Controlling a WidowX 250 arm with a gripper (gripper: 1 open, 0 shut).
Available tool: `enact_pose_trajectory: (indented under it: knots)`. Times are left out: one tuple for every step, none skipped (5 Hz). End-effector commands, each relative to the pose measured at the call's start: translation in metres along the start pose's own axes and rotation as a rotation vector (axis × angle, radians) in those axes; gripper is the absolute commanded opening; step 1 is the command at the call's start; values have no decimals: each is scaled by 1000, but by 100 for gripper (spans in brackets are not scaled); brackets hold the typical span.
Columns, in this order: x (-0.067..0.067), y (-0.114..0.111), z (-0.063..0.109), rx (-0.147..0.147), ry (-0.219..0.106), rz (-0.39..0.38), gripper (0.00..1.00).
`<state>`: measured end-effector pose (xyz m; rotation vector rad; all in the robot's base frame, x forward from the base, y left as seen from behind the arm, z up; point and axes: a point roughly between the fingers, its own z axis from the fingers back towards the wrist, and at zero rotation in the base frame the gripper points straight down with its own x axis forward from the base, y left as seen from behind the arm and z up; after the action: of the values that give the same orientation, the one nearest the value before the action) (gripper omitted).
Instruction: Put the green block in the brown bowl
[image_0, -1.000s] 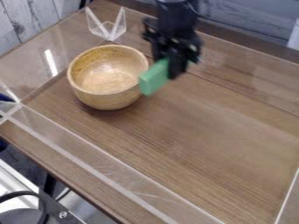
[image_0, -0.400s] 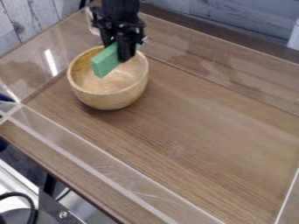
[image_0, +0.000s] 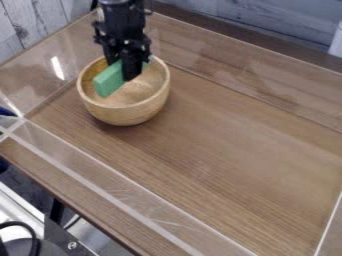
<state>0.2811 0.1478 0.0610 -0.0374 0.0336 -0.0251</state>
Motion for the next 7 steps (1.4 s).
enact_pose_trajectory:
  knots:
    - [11, 17, 10, 43, -59, 7, 0]
    - [13, 18, 5, 46, -53, 7, 0]
    - [14, 18, 3, 47, -47, 5, 0]
    - [14, 17, 1, 47, -42, 4, 0]
    - [15, 16, -1, 47, -36, 3, 0]
    - [15, 15, -2, 46, -31, 2, 0]
    - [16, 14, -2, 45, -28, 2, 0]
